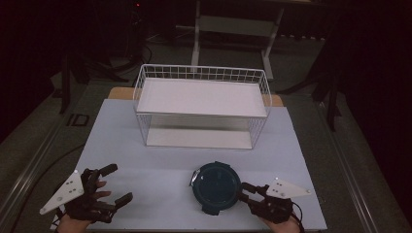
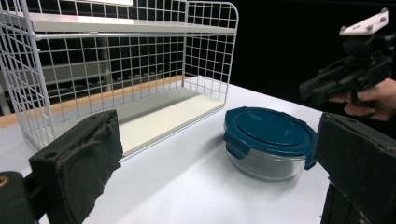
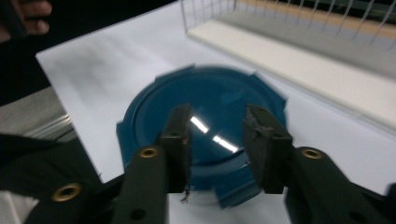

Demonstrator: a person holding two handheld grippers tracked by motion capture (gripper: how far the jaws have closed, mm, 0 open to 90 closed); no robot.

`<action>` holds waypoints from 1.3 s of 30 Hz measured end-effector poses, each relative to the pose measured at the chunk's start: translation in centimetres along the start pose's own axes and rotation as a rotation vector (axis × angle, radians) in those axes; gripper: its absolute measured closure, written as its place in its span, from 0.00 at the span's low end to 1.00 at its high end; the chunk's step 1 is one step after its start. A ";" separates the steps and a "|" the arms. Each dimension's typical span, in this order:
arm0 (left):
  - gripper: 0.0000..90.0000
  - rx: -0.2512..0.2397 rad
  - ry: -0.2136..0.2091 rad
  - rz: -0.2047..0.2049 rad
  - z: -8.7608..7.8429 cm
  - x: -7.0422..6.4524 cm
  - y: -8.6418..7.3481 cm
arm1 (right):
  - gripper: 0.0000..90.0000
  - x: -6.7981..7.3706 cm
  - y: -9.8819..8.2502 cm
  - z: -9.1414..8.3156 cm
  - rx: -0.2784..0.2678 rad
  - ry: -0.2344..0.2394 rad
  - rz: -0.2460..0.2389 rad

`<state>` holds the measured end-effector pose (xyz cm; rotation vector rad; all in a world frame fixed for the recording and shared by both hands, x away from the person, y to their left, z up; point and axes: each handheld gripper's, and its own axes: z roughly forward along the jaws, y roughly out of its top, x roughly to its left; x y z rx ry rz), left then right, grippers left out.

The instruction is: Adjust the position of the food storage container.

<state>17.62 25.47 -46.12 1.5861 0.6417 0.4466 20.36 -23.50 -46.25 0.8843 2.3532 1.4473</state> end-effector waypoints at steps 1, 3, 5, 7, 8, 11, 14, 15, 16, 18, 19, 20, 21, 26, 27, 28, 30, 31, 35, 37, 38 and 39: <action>0.02 0.001 0.000 0.001 0.0 0.0 0.0 | 0.79 0.0 -0.2 0.2 0.016 0.010 0.003; 0.02 0.000 0.002 0.003 -0.1 0.0 0.0 | 0.84 0.1 -0.6 0.5 0.040 0.021 -0.001; 0.02 -0.002 0.001 0.003 -0.1 0.0 0.0 | 0.90 0.2 -0.9 0.8 0.068 0.044 -0.005; 0.02 -0.002 0.002 0.003 -0.1 0.0 0.0 | 0.95 0.4 -1.2 1.1 0.102 0.060 -0.021; 0.02 -0.002 0.002 0.002 -0.1 0.0 0.0 | 0.97 0.5 -1.3 1.2 0.114 0.071 -0.026; 0.02 0.002 0.003 0.007 -0.1 0.0 0.0 | 1.00 0.6 -1.7 1.3 0.127 0.081 -0.034; 0.02 0.004 0.003 0.007 0.0 0.0 0.0 | 1.00 0.5 -1.9 1.2 0.143 0.071 -0.032; 0.02 0.004 0.003 0.008 -0.1 0.0 0.0 | 1.00 0.5 -2.0 1.1 0.153 0.067 -0.027; 0.02 0.003 0.004 0.007 -0.1 0.0 0.0 | 1.00 0.5 -2.2 1.1 0.162 0.058 -0.031; 0.02 0.006 0.004 0.007 0.0 0.0 0.0 | 1.00 0.4 -2.6 1.1 0.170 0.051 -0.018; 0.02 0.005 0.004 0.006 0.0 0.0 -0.1 | 1.00 0.3 -2.7 1.0 0.165 0.053 -0.011; 0.02 0.006 0.004 0.006 0.0 0.0 -0.1 | 1.00 0.2 -2.7 1.0 0.163 0.049 -0.010; 0.02 0.006 0.003 0.007 0.1 0.0 -0.1 | 1.00 0.2 -2.7 1.0 0.161 0.045 -0.013; 0.02 0.011 0.000 0.007 0.2 -0.1 -0.1 | 1.00 -0.3 -2.7 1.0 0.142 0.024 -0.004; 0.02 0.011 0.001 0.007 0.2 -0.1 -0.1 | 1.00 -0.4 -2.6 1.0 0.143 0.031 -0.004; 0.02 0.012 0.000 0.009 0.2 -0.1 -0.1 | 1.00 -0.5 -2.6 1.1 0.139 0.030 -0.002; 0.02 0.013 -0.001 0.008 0.2 -0.1 -0.1 | 1.00 -0.5 -2.6 1.2 0.137 0.014 -0.009; 0.02 0.013 -0.001 0.008 0.2 -0.1 -0.1 | 1.00 -0.5 -2.5 1.2 0.137 0.012 -0.010; 0.02 0.013 -0.002 0.006 0.2 -0.1 -0.1 | 1.00 -0.9 -2.3 1.4 0.134 0.020 0.003; 0.02 0.011 0.000 0.007 0.3 -0.1 -0.1 | 1.00 -1.1 -2.2 1.6 0.133 0.014 0.003; 0.02 0.011 -0.002 0.006 0.3 -0.1 -0.1 | 1.00 -1.3 -1.9 1.8 0.136 0.010 0.001; 0.02 0.011 -0.002 0.006 0.3 -0.1 -0.1 | 1.00 -1.4 -1.8 1.9 0.135 0.009 0.005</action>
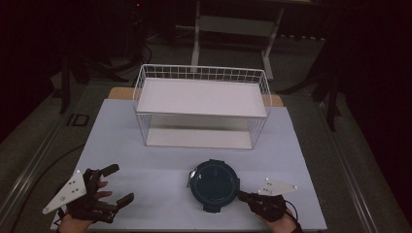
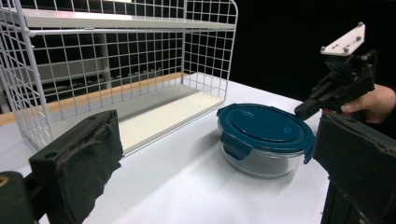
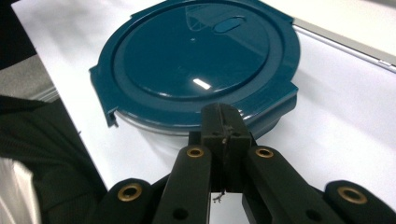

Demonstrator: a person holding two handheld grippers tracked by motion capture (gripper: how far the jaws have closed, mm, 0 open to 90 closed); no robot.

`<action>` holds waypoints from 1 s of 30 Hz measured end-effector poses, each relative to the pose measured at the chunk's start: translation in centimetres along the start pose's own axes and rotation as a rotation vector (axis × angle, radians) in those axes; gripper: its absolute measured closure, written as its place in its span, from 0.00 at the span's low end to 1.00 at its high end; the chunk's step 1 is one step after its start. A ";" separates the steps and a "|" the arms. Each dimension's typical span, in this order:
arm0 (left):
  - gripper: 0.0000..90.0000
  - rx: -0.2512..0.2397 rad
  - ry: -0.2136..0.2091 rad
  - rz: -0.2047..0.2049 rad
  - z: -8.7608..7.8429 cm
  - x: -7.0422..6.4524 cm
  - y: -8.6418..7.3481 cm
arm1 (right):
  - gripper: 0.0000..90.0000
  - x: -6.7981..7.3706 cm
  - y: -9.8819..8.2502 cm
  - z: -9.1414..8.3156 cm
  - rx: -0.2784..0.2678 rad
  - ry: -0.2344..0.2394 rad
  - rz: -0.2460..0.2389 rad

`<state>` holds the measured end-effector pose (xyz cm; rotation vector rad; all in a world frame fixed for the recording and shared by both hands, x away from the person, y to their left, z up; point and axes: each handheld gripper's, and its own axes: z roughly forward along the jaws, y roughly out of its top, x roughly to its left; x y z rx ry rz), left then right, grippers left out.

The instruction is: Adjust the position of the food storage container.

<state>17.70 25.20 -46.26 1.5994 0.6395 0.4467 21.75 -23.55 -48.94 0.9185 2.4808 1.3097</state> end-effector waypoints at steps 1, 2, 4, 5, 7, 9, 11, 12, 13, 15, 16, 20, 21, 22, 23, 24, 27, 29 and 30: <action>0.02 0.000 0.000 0.001 0.0 0.0 0.0 | 1.00 -0.1 0.1 0.1 0.000 0.000 0.003; 0.02 0.000 0.000 0.001 0.0 0.0 0.0 | 1.00 -0.3 0.2 0.2 -0.001 0.001 0.003; 0.02 -0.001 -0.001 0.000 0.0 0.0 0.0 | 1.00 -0.5 0.3 0.4 -0.003 -0.001 0.007; 0.02 -0.001 -0.001 0.000 0.0 0.0 0.0 | 1.00 -0.5 0.3 0.4 -0.003 -0.001 0.007; 0.02 0.000 0.000 0.000 0.0 0.0 0.0 | 1.00 -0.7 0.5 0.5 0.001 0.001 0.011; 0.02 -0.001 0.000 0.000 0.0 0.0 0.0 | 1.00 -0.5 0.6 0.4 -0.001 0.001 0.019; 0.02 0.000 0.001 0.002 0.0 0.0 0.0 | 1.00 0.0 0.7 0.3 -0.007 0.019 0.017; 0.02 0.000 0.001 0.002 0.0 0.0 0.0 | 1.00 0.3 0.8 0.2 -0.014 0.029 0.009; 0.02 -0.001 0.003 -0.001 -0.1 0.0 0.0 | 1.00 0.8 1.0 0.2 -0.017 0.043 0.003; 0.02 0.001 0.002 0.003 -0.1 0.0 0.0 | 1.00 1.7 1.1 0.2 -0.027 0.074 0.001; 0.02 0.001 0.002 0.003 -0.1 0.0 0.0 | 1.00 1.7 1.1 0.2 -0.027 0.074 0.001; 0.02 0.000 0.000 0.003 0.0 0.0 0.0 | 1.00 3.4 1.1 0.7 -0.026 0.147 -0.012; 0.02 0.000 0.001 0.003 0.0 0.0 0.0 | 1.00 4.2 1.0 1.1 -0.012 0.179 -0.025; 0.02 0.000 0.001 0.003 0.0 0.0 0.0 | 1.00 4.4 1.0 1.3 -0.005 0.189 -0.029; 0.02 0.000 0.001 0.002 0.0 0.0 0.0 | 1.00 4.6 0.9 1.6 -0.003 0.200 -0.035; 0.02 0.000 0.001 0.002 0.0 0.0 0.0 | 1.00 4.6 0.9 1.6 -0.003 0.200 -0.035; 0.02 0.000 0.000 0.001 0.0 0.0 0.0 | 1.00 5.0 0.5 2.5 0.034 0.211 -0.050; 0.02 -0.001 -0.001 0.000 0.0 0.0 0.0 | 1.00 5.1 0.4 2.7 0.042 0.212 -0.051; 0.02 0.000 -0.002 0.001 0.0 0.0 0.0 | 1.00 5.1 0.3 3.0 0.057 0.202 -0.059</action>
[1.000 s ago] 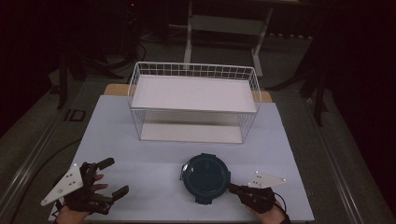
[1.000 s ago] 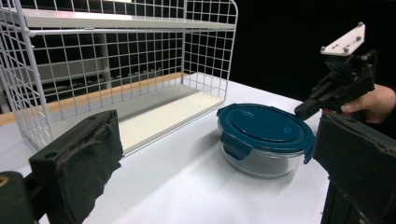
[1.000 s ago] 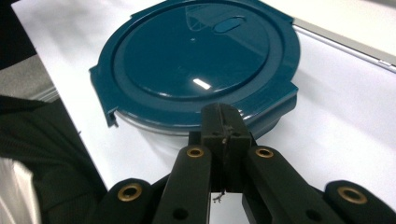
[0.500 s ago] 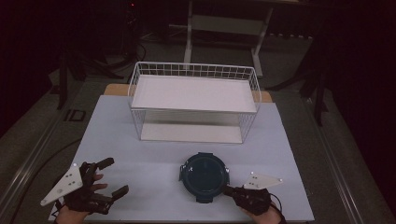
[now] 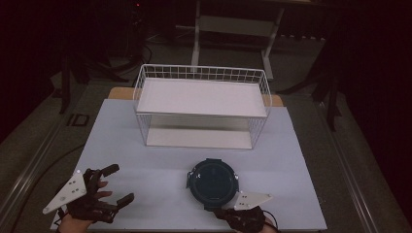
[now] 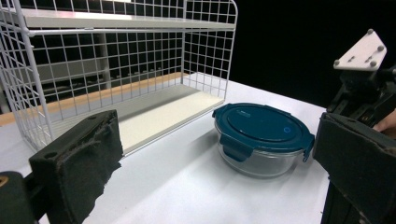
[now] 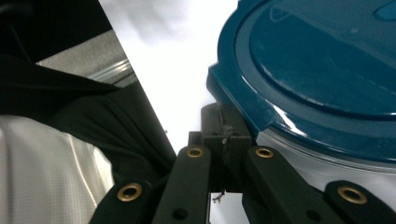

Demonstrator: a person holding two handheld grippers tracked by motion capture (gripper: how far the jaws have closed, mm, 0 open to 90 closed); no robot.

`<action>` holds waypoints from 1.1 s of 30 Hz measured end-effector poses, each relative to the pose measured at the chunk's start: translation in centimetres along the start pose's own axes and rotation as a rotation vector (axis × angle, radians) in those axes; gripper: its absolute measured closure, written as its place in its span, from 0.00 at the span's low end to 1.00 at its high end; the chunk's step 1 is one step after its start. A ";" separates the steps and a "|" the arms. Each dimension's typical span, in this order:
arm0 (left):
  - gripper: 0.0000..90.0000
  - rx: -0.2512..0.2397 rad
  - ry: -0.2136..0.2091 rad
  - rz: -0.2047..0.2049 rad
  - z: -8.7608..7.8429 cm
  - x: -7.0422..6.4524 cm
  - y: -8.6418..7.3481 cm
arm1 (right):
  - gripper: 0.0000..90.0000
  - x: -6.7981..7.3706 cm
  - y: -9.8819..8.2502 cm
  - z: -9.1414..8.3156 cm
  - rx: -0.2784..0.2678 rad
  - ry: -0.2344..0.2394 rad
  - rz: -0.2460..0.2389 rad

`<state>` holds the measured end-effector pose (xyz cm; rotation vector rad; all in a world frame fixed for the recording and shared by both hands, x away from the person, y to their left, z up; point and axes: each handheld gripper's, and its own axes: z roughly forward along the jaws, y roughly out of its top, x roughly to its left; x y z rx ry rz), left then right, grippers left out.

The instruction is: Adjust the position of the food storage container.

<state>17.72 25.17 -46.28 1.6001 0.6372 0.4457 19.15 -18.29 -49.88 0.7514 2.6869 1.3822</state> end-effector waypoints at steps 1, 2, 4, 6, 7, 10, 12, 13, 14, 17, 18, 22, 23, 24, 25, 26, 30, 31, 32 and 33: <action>0.02 0.000 0.000 0.000 0.0 0.0 0.0 | 1.00 0.0 0.0 0.0 0.000 0.000 0.000; 0.02 -0.001 0.000 -0.001 0.0 0.0 0.0 | 1.00 -0.2 -0.1 0.4 0.010 -0.005 -0.004; 0.02 0.000 0.001 0.000 -0.1 0.0 0.0 | 1.00 -0.3 -0.1 0.4 0.004 0.002 -0.008; 0.02 0.000 0.001 0.000 -0.1 0.0 0.0 | 1.00 -0.2 0.0 0.5 0.007 0.000 -0.030; 0.02 -0.001 0.001 0.000 0.0 0.0 0.0 | 1.00 -0.3 0.0 0.5 0.004 0.002 -0.025; 0.02 0.002 0.000 0.002 0.0 0.0 0.0 | 1.00 -0.4 0.3 0.7 0.009 -0.004 -0.036; 0.02 0.002 0.000 0.002 0.0 0.0 0.0 | 1.00 -0.7 0.3 0.8 0.005 0.002 -0.029; 0.02 0.002 0.000 0.002 0.0 0.0 0.0 | 1.00 -0.7 0.3 0.8 0.005 0.002 -0.029; 0.02 0.000 0.001 0.001 -0.1 0.0 0.0 | 1.00 -0.8 0.4 0.8 0.005 -0.001 -0.036; 0.02 0.001 0.002 0.001 -0.1 0.0 0.0 | 1.00 -1.0 0.5 0.9 0.004 -0.002 -0.031; 0.02 0.002 0.001 0.001 0.0 0.0 0.0 | 1.00 -1.2 0.7 1.1 0.002 0.002 -0.024; 0.02 0.001 0.000 0.004 0.0 0.0 0.0 | 1.00 -1.6 1.0 1.3 0.007 -0.008 -0.040; 0.02 0.001 0.000 0.004 0.0 0.0 0.0 | 1.00 -1.6 1.0 1.3 0.007 -0.008 -0.040; 0.02 0.000 0.000 0.003 0.0 0.0 0.0 | 1.00 -1.9 1.1 1.5 0.006 -0.013 -0.042; 0.02 0.000 0.001 0.003 -0.1 0.0 0.0 | 1.00 -2.0 1.2 1.5 0.007 -0.015 -0.041; 0.02 0.001 0.001 0.003 -0.1 0.0 0.0 | 1.00 -2.1 1.2 1.6 0.006 -0.014 -0.040; 0.02 0.002 0.000 0.003 -0.1 0.0 0.0 | 1.00 -2.6 1.6 2.0 0.002 -0.019 -0.048; 0.02 0.000 0.001 0.001 0.0 0.0 0.0 | 1.00 -2.6 1.7 2.1 0.001 -0.022 -0.051; 0.02 0.001 0.001 0.001 0.0 0.1 0.0 | 1.00 -2.6 1.7 2.2 0.001 -0.025 -0.053; 0.02 0.001 0.001 0.001 0.0 0.1 0.0 | 1.00 -2.6 1.8 2.2 0.001 -0.021 -0.050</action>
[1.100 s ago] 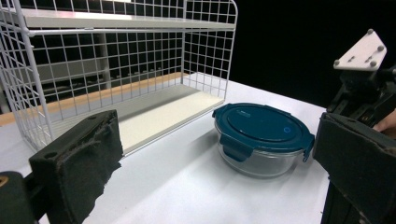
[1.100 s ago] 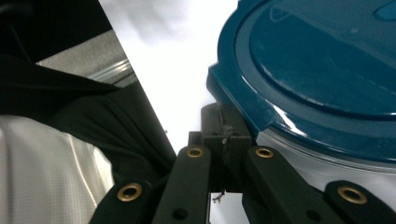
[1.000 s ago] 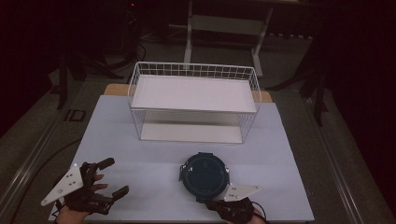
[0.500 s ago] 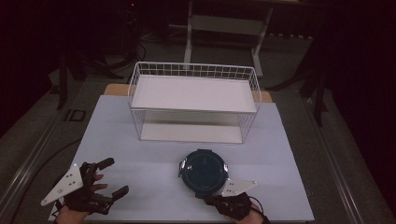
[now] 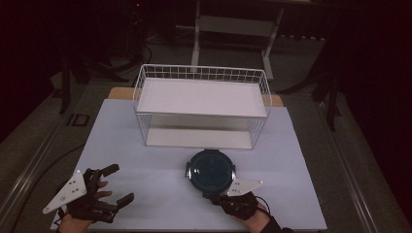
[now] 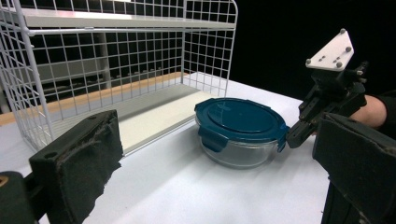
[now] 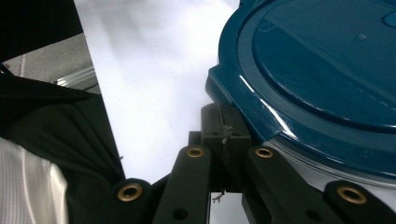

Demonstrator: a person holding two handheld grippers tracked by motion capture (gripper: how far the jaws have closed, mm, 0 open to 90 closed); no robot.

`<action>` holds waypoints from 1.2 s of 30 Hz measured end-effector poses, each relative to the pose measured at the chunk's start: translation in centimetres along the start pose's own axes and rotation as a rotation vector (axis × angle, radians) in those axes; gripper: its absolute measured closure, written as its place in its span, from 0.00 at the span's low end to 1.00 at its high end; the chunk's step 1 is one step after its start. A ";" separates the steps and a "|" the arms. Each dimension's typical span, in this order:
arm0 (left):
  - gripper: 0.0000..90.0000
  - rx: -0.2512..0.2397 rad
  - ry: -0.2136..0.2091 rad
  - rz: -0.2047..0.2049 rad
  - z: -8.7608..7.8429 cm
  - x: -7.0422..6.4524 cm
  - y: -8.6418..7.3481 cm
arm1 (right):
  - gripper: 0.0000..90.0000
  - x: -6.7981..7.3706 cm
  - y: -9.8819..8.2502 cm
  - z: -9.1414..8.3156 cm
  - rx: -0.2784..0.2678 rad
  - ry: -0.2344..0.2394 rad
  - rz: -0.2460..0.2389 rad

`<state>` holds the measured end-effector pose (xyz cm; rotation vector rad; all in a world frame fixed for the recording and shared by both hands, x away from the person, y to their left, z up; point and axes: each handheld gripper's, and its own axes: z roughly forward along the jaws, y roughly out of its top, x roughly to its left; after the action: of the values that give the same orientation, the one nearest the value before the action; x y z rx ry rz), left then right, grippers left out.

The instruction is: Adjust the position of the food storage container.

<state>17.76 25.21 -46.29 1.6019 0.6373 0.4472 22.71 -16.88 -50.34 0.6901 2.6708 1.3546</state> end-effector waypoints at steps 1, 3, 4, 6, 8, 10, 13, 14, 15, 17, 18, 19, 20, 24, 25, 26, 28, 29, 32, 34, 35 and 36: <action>0.02 -0.001 -0.003 0.000 0.0 -0.1 0.0 | 1.00 0.0 0.0 -0.1 -0.002 0.001 0.004; 0.02 -0.001 -0.001 0.005 -0.1 -0.1 0.1 | 1.00 0.0 0.1 -0.8 -0.030 0.002 0.002; 0.02 -0.001 -0.001 0.003 -0.1 -0.1 0.0 | 1.00 0.0 0.3 -1.3 -0.045 -0.014 -0.010; 0.02 0.000 0.001 0.001 -0.1 0.0 0.0 | 1.00 -0.5 0.6 -2.6 -0.075 -0.050 -0.006; 0.02 -0.001 0.000 0.000 -0.1 0.0 0.0 | 1.00 -1.6 0.7 -3.7 -0.088 -0.110 0.007; 0.02 -0.002 0.000 0.000 0.0 0.0 0.0 | 1.00 -2.3 0.7 -4.1 -0.093 -0.140 0.023; 0.02 0.003 -0.003 0.005 0.0 -0.1 0.0 | 1.00 -4.1 0.2 -4.7 -0.084 -0.218 0.049; 0.02 0.005 -0.003 0.006 0.1 -0.1 0.0 | 1.00 -4.8 -0.1 -4.7 -0.077 -0.238 0.064; 0.02 0.004 -0.005 0.004 0.1 -0.1 0.0 | 1.00 -5.7 -0.5 -4.6 -0.080 -0.254 0.094; 0.02 0.003 -0.004 0.008 0.0 -0.2 0.0 | 1.00 -6.4 -0.8 -4.3 -0.065 -0.269 0.106; 0.02 0.003 -0.004 0.008 0.0 -0.2 0.0 | 1.00 -6.4 -0.8 -4.3 -0.065 -0.269 0.106; 0.02 0.002 -0.005 0.004 0.0 -0.1 0.0 | 1.00 -6.7 -1.1 -3.9 -0.046 -0.264 0.118; 0.02 0.002 -0.005 0.004 0.0 -0.1 0.0 | 1.00 -6.7 -1.1 -3.9 -0.046 -0.264 0.118; 0.02 0.004 -0.008 0.006 0.0 -0.1 0.0 | 1.00 -7.1 -1.3 -3.6 -0.035 -0.268 0.136; 0.02 0.003 -0.009 0.008 0.0 -0.2 0.0 | 1.00 -7.2 -1.3 -3.5 -0.045 -0.266 0.151; 0.02 0.006 -0.009 0.007 0.1 -0.2 0.0 | 1.00 -7.2 -1.2 -3.4 -0.051 -0.263 0.154; 0.02 0.006 -0.009 0.007 0.1 -0.2 0.0 | 1.00 -7.3 -1.0 -3.1 -0.050 -0.257 0.152; 0.02 0.007 -0.009 0.007 0.1 -0.2 0.1 | 1.00 -7.3 -0.9 -3.0 -0.048 -0.257 0.149; 0.02 0.007 -0.011 0.003 0.1 -0.2 0.0 | 1.00 -7.4 -0.6 -2.6 -0.051 -0.247 0.153; 0.02 0.008 -0.012 0.002 0.1 -0.2 0.0 | 1.00 -7.4 -0.5 -2.4 -0.053 -0.229 0.167; 0.02 0.010 -0.012 0.004 0.1 -0.2 0.0 | 1.00 -7.3 -0.4 -2.3 -0.052 -0.227 0.162; 0.02 0.010 -0.013 0.003 0.2 -0.2 0.0 | 1.00 -7.2 -0.4 -2.2 -0.049 -0.229 0.154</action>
<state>17.71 24.97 -46.33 1.6143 0.6283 0.4358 28.46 -21.77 -50.25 0.9967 2.4416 1.2805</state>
